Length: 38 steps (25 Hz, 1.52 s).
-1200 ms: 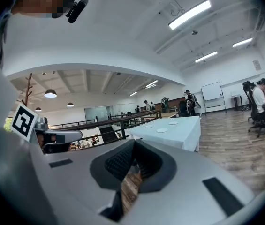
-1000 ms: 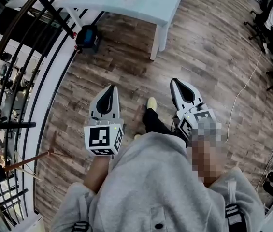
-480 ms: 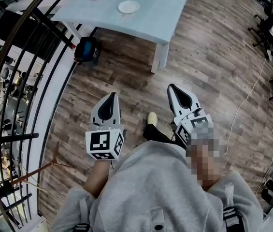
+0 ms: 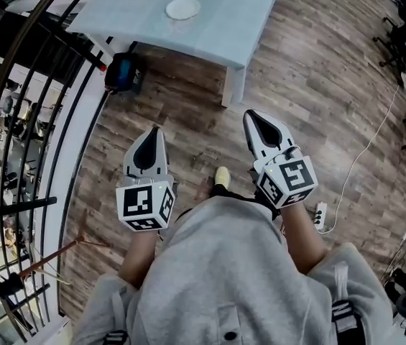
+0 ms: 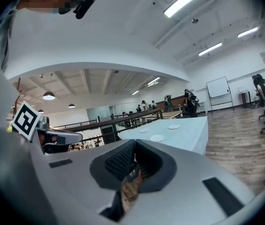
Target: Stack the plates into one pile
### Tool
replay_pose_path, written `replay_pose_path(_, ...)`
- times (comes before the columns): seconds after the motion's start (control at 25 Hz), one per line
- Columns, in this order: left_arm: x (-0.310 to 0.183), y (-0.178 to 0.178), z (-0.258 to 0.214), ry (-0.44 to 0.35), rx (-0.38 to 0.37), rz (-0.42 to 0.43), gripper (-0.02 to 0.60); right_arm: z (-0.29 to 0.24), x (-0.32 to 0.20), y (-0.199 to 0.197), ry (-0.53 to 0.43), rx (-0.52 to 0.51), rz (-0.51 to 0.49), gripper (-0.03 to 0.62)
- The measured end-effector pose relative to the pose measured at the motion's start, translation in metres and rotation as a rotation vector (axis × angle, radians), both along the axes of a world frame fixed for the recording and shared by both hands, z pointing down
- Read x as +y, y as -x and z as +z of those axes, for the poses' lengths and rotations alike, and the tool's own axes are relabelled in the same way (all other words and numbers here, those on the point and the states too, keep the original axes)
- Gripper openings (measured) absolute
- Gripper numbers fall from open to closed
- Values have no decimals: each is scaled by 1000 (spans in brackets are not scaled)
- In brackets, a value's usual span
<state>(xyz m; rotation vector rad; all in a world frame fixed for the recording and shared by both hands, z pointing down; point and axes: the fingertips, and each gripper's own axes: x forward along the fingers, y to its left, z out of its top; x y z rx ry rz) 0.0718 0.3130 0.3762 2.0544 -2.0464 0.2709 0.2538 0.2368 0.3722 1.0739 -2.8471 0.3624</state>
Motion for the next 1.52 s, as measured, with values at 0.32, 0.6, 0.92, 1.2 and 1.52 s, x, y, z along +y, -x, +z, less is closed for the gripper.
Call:
replay_pose_path(0.32,-22,0,-2,-11,-5,-28,18,3,-22,0,-27,25,-43,26)
replay_pose_path(0.6,-27,-1,-3,-12,-20,-35,18,5,-29,6,-27,13,-68,26)
replay_pose_path(0.92,-35,1,-6,-33,-29,-25,18,6,-31,9,-35,6,-68,26)
replay_pose_path(1.2,-56,12,-7,-49,-12,-13,18,4,-47,22,-48,28,-63,26)
replay_pose_path(1.52,-85,38,0,-43,15,2,18,9,-78,42,-37,55,-32,26)
